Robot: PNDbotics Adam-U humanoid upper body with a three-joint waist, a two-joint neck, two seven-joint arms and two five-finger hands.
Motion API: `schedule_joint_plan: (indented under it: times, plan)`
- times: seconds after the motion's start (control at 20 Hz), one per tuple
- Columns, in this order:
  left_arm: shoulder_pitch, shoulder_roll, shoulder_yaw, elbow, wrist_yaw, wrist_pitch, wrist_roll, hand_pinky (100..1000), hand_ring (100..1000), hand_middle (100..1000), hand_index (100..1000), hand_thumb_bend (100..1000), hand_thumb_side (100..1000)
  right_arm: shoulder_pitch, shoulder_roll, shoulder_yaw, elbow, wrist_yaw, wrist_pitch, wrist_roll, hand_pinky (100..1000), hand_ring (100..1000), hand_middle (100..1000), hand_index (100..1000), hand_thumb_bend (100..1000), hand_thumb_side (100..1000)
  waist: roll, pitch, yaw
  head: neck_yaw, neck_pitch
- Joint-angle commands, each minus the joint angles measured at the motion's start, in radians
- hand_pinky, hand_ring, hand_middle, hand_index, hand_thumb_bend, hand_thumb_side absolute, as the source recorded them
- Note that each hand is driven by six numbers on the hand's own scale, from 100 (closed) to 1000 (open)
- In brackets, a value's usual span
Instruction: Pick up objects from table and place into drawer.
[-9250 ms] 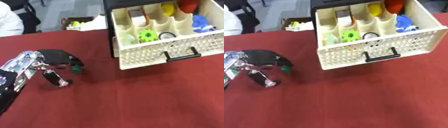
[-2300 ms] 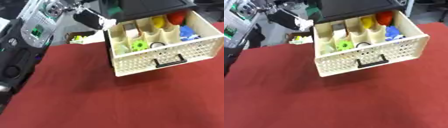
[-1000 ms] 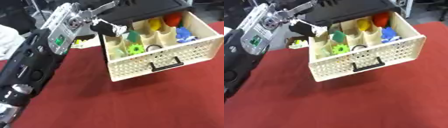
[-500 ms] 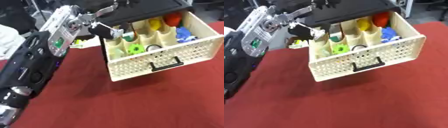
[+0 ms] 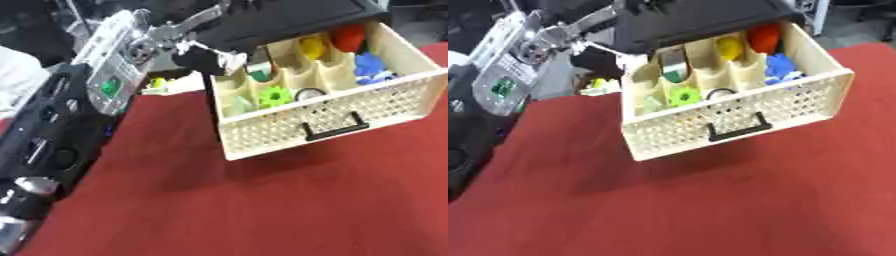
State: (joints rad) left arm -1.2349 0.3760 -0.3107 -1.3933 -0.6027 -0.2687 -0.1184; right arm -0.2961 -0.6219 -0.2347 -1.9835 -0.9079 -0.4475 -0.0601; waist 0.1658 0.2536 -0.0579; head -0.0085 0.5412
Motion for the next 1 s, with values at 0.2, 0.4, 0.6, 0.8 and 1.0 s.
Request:
schedule_joint_plan:
  times: [0.2,0.4,0.6,0.8,1.0]
  plan:
    - [0.082,0.09,0.082,-0.272,0.29,0.176,0.182,631,713,700,915,100,624,0.022,-0.046,-0.017,-0.016,0.013,-0.05,0.015,686,716,608,714,100,1000,-0.037,-0.034,0.018,-0.017,0.042]
    - [0.179,0.131,0.138,-0.419,0.481,0.233,0.253,623,703,688,893,100,705,0.046,-0.052,-0.021,-0.016,0.033,-0.082,0.026,675,722,619,724,100,1000,-0.057,-0.047,0.037,-0.028,0.066]
    - [0.283,0.152,0.195,-0.533,0.634,0.274,0.318,616,694,684,882,100,761,0.068,-0.061,-0.024,-0.016,0.052,-0.125,0.047,671,724,631,731,100,1000,-0.08,-0.053,0.052,-0.036,0.077]
    - [0.388,0.163,0.244,-0.601,0.746,0.274,0.377,611,684,670,866,100,823,0.107,-0.081,-0.031,-0.016,0.088,-0.197,0.082,675,733,650,738,100,1000,-0.103,-0.057,0.066,-0.04,0.085]
    - [0.489,0.162,0.28,-0.606,0.812,0.214,0.391,610,678,670,868,100,852,0.163,-0.099,-0.038,-0.016,0.147,-0.29,0.106,687,743,669,745,100,1000,-0.126,-0.058,0.076,-0.047,0.09]
